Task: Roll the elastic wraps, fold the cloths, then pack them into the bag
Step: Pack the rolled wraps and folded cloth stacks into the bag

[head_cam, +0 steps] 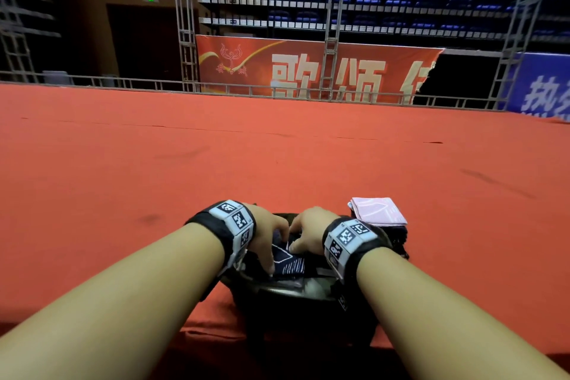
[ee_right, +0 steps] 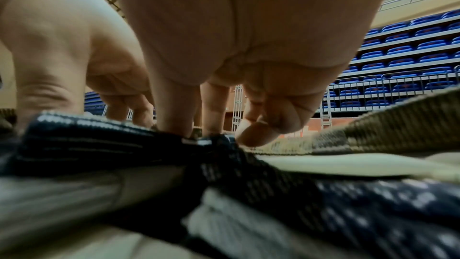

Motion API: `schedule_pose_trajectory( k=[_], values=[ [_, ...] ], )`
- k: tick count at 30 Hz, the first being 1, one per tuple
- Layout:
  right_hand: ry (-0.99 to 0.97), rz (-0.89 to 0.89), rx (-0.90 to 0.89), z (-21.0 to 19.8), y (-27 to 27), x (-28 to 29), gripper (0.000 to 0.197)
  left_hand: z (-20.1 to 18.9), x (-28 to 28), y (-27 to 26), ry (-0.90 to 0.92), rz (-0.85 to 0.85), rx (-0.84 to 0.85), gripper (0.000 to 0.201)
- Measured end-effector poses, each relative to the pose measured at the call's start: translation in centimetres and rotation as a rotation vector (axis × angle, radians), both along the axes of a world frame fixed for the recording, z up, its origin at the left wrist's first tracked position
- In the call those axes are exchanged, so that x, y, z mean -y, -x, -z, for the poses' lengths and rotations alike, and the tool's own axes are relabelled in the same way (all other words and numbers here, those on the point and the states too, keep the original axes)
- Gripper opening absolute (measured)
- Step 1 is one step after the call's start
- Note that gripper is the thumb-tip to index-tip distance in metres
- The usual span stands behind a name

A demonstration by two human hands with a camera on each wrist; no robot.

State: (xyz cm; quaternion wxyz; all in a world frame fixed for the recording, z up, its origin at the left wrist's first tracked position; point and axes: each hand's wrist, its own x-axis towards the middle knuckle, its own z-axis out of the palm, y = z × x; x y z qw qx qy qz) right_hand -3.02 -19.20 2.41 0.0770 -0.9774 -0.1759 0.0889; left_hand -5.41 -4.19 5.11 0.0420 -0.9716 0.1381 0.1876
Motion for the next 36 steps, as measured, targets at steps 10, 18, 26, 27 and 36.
schedule_pose_trajectory(
  k=[10,18,26,27,36],
  values=[
    [0.148,0.071,-0.111,3.0,-0.6,0.5,0.046,1.4,1.3,-1.1,-0.131,0.018,-0.035,0.079],
    [-0.039,-0.111,-0.151,0.0,-0.3,2.7,0.049,-1.6,3.1,-2.6,-0.007,-0.079,-0.199,0.049],
    [-0.639,0.172,-0.263,-4.7,-5.9,11.8,0.024,-5.7,8.9,-9.4,0.705,-0.226,-0.055,0.013],
    [-0.651,0.207,-0.227,-4.9,-6.7,13.3,0.022,-5.9,10.2,-10.4,0.776,-0.234,-0.054,0.011],
    [-0.654,0.568,0.013,0.4,-13.3,23.9,0.013,-1.1,18.3,-18.5,1.050,-0.487,-0.194,0.022]
  ],
)
